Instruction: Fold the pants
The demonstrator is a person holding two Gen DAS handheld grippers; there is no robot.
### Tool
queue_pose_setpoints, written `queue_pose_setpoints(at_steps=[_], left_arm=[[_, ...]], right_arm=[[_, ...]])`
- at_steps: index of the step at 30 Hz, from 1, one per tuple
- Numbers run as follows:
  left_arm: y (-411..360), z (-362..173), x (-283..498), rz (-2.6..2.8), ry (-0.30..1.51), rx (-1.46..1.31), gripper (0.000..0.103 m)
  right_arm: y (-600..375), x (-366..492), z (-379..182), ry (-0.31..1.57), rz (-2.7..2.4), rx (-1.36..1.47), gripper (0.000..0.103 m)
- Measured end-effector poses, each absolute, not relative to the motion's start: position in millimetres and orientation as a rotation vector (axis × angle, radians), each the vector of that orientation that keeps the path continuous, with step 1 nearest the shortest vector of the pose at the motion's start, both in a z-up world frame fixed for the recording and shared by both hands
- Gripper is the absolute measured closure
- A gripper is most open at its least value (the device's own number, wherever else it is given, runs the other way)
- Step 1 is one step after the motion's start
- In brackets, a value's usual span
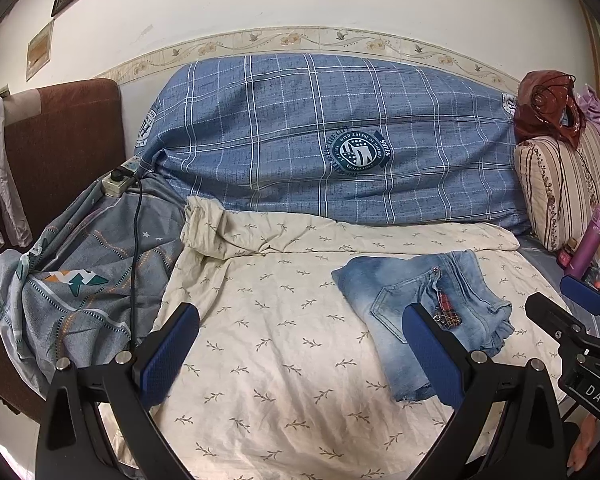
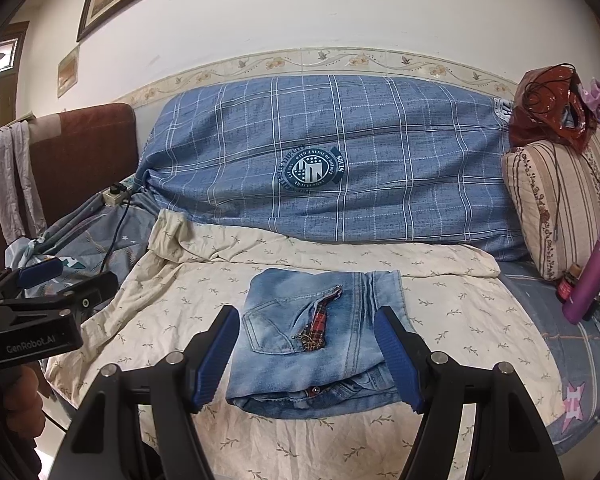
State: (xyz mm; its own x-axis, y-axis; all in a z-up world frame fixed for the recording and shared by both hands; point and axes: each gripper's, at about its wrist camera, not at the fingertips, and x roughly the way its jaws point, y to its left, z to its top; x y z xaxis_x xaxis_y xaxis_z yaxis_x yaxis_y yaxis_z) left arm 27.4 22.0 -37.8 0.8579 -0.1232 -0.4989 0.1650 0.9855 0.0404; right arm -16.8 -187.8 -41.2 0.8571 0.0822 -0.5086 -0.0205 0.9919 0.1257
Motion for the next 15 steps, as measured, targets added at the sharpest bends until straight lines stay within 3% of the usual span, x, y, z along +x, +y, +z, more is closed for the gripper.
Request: queue_pose_setpoints(at_steps=[15], left_arm=[[13.8,-39.8,31.7,-0.170,0.516,0.108,0.002]], right_arm=[[-193.5,-10.9,-47.0,0.550,0.051,0.133,0.030]])
